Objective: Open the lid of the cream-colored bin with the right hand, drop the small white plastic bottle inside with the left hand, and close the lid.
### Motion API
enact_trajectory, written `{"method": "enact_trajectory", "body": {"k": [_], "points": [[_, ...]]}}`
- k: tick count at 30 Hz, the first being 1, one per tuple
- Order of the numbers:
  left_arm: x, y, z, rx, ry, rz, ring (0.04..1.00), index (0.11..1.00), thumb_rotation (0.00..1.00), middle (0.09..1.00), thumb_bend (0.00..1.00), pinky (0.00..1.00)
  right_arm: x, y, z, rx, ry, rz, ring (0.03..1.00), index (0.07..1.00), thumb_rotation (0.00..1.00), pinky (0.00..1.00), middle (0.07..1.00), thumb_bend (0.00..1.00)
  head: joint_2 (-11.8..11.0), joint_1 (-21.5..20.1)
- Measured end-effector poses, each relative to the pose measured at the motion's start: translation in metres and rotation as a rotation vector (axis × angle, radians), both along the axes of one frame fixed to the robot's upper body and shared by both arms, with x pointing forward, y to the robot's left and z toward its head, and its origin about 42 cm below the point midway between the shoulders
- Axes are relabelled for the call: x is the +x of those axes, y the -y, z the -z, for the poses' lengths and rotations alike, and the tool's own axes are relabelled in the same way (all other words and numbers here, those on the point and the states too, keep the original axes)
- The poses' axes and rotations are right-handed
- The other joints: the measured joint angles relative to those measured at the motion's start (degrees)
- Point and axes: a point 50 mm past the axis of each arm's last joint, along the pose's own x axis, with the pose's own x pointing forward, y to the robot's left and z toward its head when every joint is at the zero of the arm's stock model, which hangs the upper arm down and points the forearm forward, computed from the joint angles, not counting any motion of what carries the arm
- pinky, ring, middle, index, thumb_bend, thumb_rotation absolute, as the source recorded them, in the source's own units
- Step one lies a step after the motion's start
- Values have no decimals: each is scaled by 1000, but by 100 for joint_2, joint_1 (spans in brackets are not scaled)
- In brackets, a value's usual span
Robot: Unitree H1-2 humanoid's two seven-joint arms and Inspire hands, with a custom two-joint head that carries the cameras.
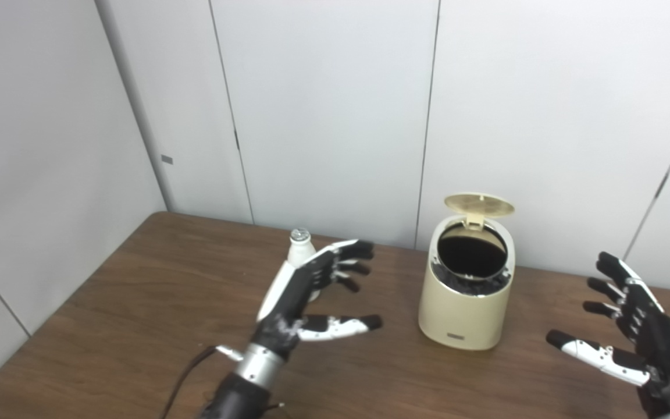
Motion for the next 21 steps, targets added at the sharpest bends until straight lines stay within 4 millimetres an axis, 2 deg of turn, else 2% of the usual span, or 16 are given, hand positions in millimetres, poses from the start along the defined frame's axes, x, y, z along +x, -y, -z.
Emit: {"method": "enact_trajectory", "body": {"k": [4,7,14,17,21], "points": [[-7,-17,-20,17,96,-70,648,737,0,713,704,538,0,-1,-1,0,-11,1,830,889,86,709,897,754,9,-17],[-10,-25,-39,32,173,-119,692,764,0,747,693,583,-1,-1,-2,1,-28,8,832,884,42,704,900,754,0,-18],[13,-40,-84,87,306,-220,848,832,18,851,744,770,-1,-7,-16,4,-10,4,854,900,0,745,913,740,-9,-44],[22,-51,-89,97,309,-258,869,859,25,877,766,788,0,-9,-18,2,-9,0,856,904,0,760,916,728,-9,-44],[33,-66,-79,125,251,-299,865,871,47,879,772,797,-1,-11,-18,-8,-11,-4,869,911,0,782,925,710,0,-97]]}}
